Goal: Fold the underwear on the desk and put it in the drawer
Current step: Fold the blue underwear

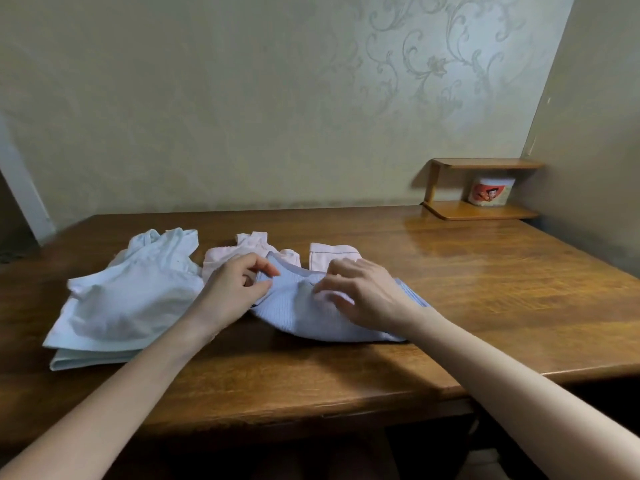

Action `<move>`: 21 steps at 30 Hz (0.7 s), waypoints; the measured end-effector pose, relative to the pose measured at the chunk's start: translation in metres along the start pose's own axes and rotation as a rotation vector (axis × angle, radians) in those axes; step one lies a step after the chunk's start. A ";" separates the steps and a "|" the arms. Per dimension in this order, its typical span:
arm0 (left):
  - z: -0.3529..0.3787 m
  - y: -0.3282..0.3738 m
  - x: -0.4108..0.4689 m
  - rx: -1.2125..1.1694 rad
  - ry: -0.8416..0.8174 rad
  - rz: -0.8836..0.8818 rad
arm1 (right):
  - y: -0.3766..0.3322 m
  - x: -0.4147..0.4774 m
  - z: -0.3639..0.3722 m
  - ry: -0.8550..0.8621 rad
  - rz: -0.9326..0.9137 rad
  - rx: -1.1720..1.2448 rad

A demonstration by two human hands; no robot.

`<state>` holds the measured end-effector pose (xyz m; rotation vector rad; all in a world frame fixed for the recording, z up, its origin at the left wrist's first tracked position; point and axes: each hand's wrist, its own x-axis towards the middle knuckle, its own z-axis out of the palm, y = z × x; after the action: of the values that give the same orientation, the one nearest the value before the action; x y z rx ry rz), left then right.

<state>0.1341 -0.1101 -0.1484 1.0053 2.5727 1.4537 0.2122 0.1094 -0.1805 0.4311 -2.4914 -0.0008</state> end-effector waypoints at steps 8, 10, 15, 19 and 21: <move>0.071 0.037 0.015 -0.017 -0.200 0.273 | 0.044 -0.022 -0.050 0.038 0.899 0.245; 0.086 0.033 0.018 0.025 -0.286 0.304 | 0.054 -0.033 -0.055 -0.227 1.073 0.169; 0.093 0.015 0.018 0.147 -0.402 0.331 | 0.049 -0.046 -0.049 -0.368 1.247 0.292; 0.083 0.000 0.021 0.400 -0.376 0.568 | 0.050 -0.045 -0.046 -0.341 1.286 0.420; 0.082 -0.003 0.021 0.604 -0.488 0.646 | 0.052 -0.046 -0.044 -0.313 1.293 0.505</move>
<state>0.1418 -0.0371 -0.1912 2.0853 2.4244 0.3111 0.2562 0.1764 -0.1655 -1.1060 -2.5829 1.1322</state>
